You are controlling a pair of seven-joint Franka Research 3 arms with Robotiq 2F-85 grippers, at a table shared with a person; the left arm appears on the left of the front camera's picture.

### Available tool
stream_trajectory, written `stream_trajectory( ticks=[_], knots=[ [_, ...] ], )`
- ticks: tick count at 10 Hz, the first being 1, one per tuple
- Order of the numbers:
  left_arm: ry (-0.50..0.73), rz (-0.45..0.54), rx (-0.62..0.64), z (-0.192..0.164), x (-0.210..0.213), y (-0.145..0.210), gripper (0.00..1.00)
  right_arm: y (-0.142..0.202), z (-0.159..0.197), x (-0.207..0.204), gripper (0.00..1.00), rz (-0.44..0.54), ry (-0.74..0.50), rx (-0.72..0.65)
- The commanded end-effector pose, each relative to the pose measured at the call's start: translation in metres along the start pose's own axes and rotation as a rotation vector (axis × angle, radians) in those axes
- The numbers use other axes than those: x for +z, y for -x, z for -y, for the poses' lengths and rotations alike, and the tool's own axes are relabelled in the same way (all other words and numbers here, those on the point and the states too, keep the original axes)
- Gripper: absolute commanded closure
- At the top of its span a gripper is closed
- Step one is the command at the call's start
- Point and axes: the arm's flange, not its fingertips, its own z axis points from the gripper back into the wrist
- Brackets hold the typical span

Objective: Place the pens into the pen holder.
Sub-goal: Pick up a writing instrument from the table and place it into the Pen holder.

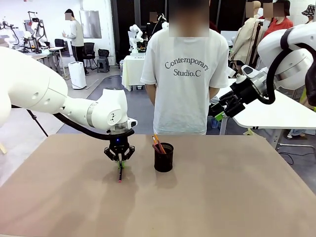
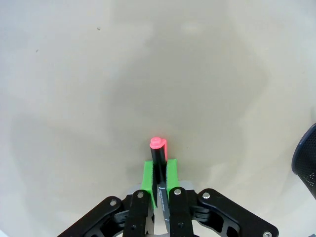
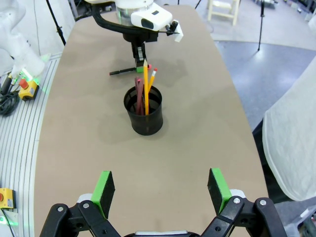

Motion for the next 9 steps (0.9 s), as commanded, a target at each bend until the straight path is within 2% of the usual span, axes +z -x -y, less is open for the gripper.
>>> stream_trajectory(
  ticks=[1,5,6,7,8,9],
  knots=[
    [0.083,-0.024,-0.062,-0.002,0.012,0.005,1.00,-0.002,-0.002,-0.001,0.00,-0.011,0.010,0.005],
    [0.288,0.063,-0.288,-0.022,0.072,0.019,1.00,-0.002,-0.002,-0.001,0.00,-0.011,0.010,0.005],
    [0.327,0.105,-0.453,-0.025,0.090,0.032,1.00,-0.002,-0.002,-0.001,0.00,-0.011,0.010,0.005],
    [0.417,0.135,-0.583,-0.026,0.104,0.046,1.00,-0.002,-0.002,-0.001,0.00,-0.011,0.010,0.005],
    [0.515,0.214,-0.729,-0.032,0.116,0.056,1.00,-0.002,-0.002,-0.001,0.00,-0.011,0.010,0.005],
    [0.563,0.297,-0.800,-0.037,0.123,0.063,1.00,-0.002,-0.002,-0.001,0.00,-0.011,0.010,0.005]
  ],
)
